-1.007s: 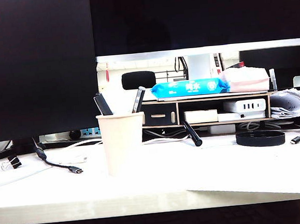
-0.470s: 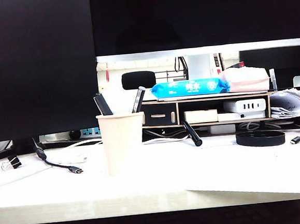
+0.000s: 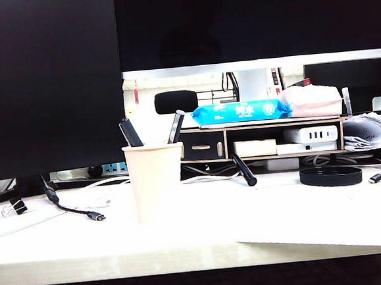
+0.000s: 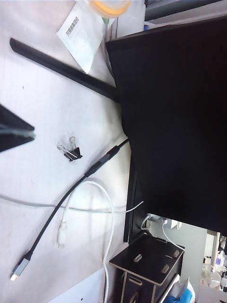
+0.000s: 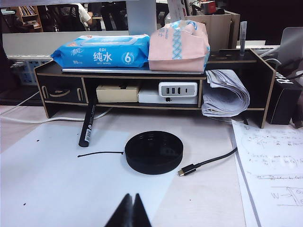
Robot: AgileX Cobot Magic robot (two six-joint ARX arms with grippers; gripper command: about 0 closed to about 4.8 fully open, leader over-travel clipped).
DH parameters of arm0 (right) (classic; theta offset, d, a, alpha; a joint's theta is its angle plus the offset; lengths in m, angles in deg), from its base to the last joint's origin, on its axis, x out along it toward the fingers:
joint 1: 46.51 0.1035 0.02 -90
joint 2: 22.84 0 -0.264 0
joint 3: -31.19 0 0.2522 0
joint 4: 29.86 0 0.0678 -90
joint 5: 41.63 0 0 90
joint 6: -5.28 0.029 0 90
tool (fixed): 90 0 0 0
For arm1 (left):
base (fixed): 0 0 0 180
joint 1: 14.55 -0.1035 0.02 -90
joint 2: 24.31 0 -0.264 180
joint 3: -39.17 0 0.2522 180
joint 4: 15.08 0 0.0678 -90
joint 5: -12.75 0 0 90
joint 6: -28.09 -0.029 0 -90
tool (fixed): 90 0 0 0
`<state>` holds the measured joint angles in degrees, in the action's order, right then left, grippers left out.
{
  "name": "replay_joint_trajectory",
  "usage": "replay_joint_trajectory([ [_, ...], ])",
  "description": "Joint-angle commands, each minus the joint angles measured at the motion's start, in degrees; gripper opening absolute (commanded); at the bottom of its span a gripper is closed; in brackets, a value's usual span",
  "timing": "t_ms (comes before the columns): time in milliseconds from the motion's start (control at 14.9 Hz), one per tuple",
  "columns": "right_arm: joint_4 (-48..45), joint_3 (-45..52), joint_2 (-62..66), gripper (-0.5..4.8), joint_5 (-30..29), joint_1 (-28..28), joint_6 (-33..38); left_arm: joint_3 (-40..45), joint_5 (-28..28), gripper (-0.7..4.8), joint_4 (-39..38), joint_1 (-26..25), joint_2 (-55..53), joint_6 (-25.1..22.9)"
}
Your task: Pick up the marker from the paper cup and put it on the table.
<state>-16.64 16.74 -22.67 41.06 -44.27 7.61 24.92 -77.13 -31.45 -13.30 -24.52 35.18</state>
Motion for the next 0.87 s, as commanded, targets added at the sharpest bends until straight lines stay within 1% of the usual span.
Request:
replay_joint_trajectory([
  [67, -0.98, -0.13, 0.00, -0.01, -0.13, -0.92, -1.09, -0.04, -0.15, -0.05, 0.48, -0.09, 0.02, -0.44],
  [201, -1.03, -0.11, 0.00, -0.01, -0.24, -1.33, -0.94, -0.04, -0.15, -0.04, 0.48, -0.09, 0.02, -0.44],
  [336, -0.98, -0.11, 0.00, -0.01, -0.44, -1.46, 1.11, -0.04, -0.15, -0.04, 0.48, -0.09, 0.02, -0.44],
  [537, -0.59, 0.02, 0.00, -0.01, -0.26, -6.54, 6.95, -0.04, -0.15, -0.04, 0.48, -0.09, 0.02, -0.44],
  [604, -0.57, 0.02, 0.00, -0.01, -0.28, -7.65, 7.06, -0.04, -0.15, -0.04, 0.48, -0.09, 0.02, -0.44],
  [873, -0.52, 0.02, 0.00, -0.01, 1.22, -7.41, 6.25, -0.04, -0.15, -0.05, 0.48, -0.09, 0.02, -0.44],
])
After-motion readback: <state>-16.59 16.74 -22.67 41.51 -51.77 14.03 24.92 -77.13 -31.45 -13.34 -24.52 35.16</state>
